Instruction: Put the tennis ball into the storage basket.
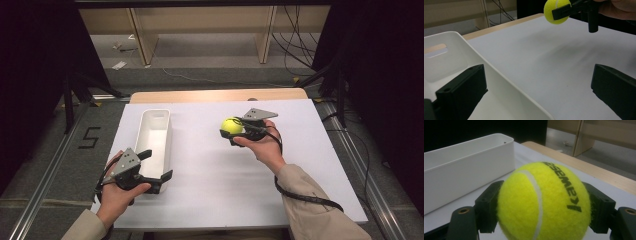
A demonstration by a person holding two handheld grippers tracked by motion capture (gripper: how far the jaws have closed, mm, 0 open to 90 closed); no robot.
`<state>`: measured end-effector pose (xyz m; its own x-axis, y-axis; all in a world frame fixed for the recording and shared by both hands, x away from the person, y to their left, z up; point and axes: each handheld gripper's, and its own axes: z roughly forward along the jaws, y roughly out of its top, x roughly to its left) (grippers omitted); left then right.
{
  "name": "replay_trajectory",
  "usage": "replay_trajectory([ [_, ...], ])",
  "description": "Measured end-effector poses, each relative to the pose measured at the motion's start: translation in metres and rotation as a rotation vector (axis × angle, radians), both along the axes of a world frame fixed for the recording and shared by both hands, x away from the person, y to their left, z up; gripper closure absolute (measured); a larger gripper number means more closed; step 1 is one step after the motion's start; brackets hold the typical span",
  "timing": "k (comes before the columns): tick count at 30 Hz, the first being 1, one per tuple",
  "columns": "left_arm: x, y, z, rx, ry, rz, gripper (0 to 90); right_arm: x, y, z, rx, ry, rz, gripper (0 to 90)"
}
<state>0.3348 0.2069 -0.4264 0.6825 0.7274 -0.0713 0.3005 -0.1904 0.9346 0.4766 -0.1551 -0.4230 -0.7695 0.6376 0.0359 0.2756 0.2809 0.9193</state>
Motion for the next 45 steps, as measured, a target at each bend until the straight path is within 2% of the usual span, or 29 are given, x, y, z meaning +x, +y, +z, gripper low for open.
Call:
replay_trajectory([
  [45,0.0,0.001,0.0,0.001,-0.003,0.0,0.0,0.007,0.021,0.008,0.018,-0.017,0.025,27.0],
])
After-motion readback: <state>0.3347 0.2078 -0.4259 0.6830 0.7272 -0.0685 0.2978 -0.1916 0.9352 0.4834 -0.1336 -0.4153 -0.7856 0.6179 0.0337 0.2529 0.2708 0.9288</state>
